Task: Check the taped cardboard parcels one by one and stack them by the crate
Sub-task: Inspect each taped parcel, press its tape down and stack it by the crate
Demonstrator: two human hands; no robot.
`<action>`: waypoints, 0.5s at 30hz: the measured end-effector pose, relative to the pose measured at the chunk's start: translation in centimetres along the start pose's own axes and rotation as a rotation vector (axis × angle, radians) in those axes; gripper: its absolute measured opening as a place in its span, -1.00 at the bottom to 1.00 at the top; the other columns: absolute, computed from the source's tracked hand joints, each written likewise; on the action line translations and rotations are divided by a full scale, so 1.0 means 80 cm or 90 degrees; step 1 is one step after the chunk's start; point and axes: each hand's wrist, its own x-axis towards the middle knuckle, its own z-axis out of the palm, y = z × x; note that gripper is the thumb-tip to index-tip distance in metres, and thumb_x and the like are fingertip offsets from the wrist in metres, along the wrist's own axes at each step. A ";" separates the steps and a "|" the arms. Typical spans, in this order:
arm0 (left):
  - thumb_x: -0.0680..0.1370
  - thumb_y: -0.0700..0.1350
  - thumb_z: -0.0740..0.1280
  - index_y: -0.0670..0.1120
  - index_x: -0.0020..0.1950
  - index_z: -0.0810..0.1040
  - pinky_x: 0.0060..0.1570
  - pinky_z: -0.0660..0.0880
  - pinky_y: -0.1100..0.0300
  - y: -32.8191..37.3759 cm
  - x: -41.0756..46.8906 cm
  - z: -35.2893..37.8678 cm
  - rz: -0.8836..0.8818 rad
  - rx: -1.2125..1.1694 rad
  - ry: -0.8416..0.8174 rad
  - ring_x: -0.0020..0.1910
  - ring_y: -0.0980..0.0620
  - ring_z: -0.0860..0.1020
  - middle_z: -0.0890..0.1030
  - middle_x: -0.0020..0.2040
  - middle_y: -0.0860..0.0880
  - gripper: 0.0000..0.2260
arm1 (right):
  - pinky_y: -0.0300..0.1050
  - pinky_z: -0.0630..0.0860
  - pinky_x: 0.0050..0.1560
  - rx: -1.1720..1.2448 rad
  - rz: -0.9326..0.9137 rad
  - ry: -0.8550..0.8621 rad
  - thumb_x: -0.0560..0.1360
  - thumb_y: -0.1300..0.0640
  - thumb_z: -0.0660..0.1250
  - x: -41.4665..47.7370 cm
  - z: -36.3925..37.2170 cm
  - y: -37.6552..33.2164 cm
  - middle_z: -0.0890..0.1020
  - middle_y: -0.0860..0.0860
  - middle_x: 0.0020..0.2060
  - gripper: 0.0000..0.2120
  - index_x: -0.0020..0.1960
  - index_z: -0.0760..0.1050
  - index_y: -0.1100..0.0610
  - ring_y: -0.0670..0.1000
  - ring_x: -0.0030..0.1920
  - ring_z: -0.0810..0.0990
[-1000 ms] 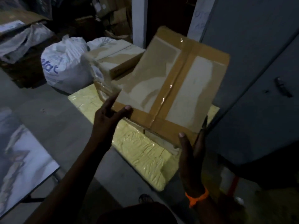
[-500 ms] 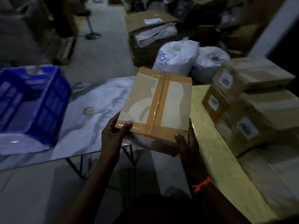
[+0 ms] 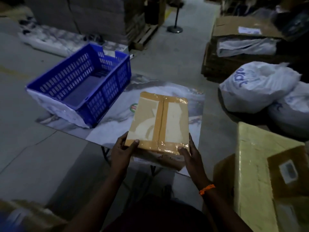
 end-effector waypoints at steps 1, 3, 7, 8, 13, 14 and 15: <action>0.53 -0.11 0.49 -0.03 0.41 0.51 -0.13 0.59 0.33 -0.004 0.001 0.009 -0.006 0.006 0.004 0.10 0.21 0.61 0.63 0.23 0.04 -0.55 | -0.33 0.49 0.24 -0.011 0.007 -0.018 0.66 0.12 0.33 0.011 -0.007 0.004 0.52 -0.37 0.24 -0.40 0.53 0.16 -0.30 -0.41 0.16 0.54; 0.53 -0.12 0.48 -0.03 0.40 0.50 -0.12 0.61 0.31 -0.011 0.004 0.024 -0.018 0.015 0.007 0.14 0.18 0.59 0.62 0.21 0.07 -0.56 | -0.32 0.52 0.24 -0.022 0.013 -0.047 0.65 0.14 0.33 0.031 -0.023 0.015 0.49 -0.38 0.25 -0.38 0.55 0.15 -0.28 -0.40 0.18 0.55; 0.52 -0.10 0.49 -0.03 0.40 0.48 0.05 0.62 0.13 -0.021 0.013 0.047 -0.052 0.043 0.013 0.20 0.11 0.58 0.59 0.23 0.09 -0.54 | -0.37 0.50 0.23 -0.039 0.025 -0.093 0.64 0.10 0.36 0.058 -0.048 0.032 0.45 -0.26 0.42 -0.34 0.55 0.10 -0.31 -0.16 0.34 0.52; 0.52 -0.10 0.49 -0.02 0.39 0.48 0.05 0.61 0.13 -0.024 0.013 0.052 -0.062 0.045 0.018 0.21 0.09 0.58 0.59 0.23 0.08 -0.54 | -0.38 0.49 0.24 -0.048 0.020 -0.103 0.64 0.10 0.36 0.063 -0.054 0.037 0.41 -0.27 0.45 -0.33 0.56 0.10 -0.30 -0.19 0.36 0.49; 0.52 -0.11 0.49 -0.02 0.38 0.48 0.03 0.57 0.23 -0.038 -0.009 0.073 -0.099 0.059 0.035 0.22 0.13 0.58 0.58 0.27 0.07 -0.55 | -0.56 0.40 0.14 -0.064 0.018 -0.136 0.62 0.16 0.39 0.078 -0.078 0.060 0.35 -0.40 0.37 -0.28 0.63 0.09 -0.15 -0.37 0.28 0.45; 0.52 -0.07 0.48 0.01 0.40 0.47 0.05 0.55 0.22 -0.038 -0.013 0.078 -0.100 0.069 0.031 0.21 0.19 0.56 0.56 0.28 0.13 -0.53 | -0.55 0.40 0.16 -0.058 0.016 -0.145 0.62 0.16 0.40 0.080 -0.082 0.063 0.35 -0.38 0.39 -0.27 0.64 0.10 -0.12 -0.43 0.28 0.42; 0.53 -0.04 0.46 0.05 0.42 0.45 0.05 0.52 0.24 -0.039 -0.016 0.081 -0.101 0.076 0.032 0.19 0.26 0.55 0.54 0.27 0.18 -0.53 | -0.51 0.42 0.20 -0.052 0.011 -0.148 0.61 0.13 0.41 0.083 -0.084 0.067 0.36 -0.35 0.42 -0.27 0.65 0.10 -0.10 -0.47 0.30 0.40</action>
